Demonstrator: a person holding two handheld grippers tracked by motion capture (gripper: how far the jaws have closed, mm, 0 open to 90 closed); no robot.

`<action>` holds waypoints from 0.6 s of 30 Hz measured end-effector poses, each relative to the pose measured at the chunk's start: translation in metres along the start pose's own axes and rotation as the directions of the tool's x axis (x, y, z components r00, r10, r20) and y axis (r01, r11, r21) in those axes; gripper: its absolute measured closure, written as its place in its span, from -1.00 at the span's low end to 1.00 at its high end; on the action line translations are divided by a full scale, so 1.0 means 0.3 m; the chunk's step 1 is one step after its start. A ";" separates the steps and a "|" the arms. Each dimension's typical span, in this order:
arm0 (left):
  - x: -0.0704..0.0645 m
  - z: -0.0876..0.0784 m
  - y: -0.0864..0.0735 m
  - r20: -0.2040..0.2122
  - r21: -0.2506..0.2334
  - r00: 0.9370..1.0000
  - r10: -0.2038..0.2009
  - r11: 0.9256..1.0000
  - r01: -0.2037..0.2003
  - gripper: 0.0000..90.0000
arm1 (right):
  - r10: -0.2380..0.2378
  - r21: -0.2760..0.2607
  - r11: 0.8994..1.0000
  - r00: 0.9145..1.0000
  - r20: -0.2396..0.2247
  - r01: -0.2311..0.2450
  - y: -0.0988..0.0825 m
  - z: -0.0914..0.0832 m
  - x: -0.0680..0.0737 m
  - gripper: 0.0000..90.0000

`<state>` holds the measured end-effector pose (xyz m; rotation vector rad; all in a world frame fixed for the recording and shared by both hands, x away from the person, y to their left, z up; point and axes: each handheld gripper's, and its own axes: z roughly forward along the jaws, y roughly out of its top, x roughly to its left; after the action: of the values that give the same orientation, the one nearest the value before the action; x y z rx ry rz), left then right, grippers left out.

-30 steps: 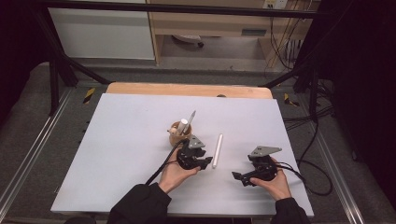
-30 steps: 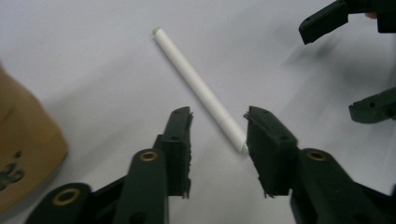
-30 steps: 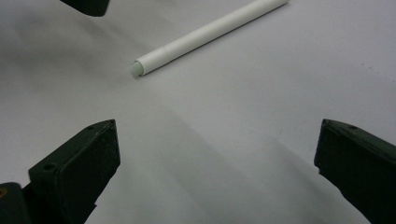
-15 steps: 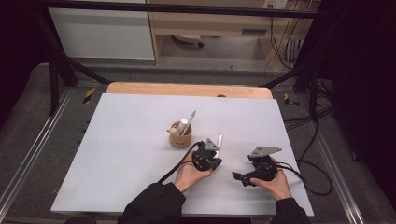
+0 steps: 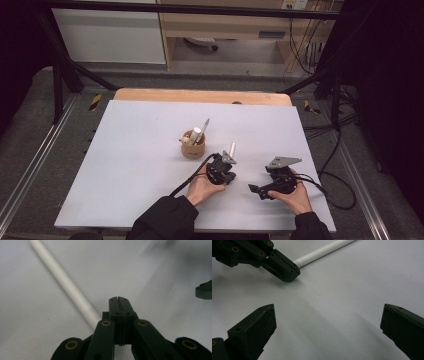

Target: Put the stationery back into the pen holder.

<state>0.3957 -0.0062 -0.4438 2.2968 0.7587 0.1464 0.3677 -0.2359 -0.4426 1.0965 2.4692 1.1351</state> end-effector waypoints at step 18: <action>0.042 -0.047 0.011 -0.166 -0.065 0.978 -0.127 0.991 0.118 0.21 | 0.000 0.000 1.000 1.000 -0.002 0.000 0.000 0.000 0.000 -0.98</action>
<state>0.4035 0.0072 -0.4324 2.1984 0.9694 0.3061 0.3678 -0.2358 -0.4425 1.0959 2.4712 1.1366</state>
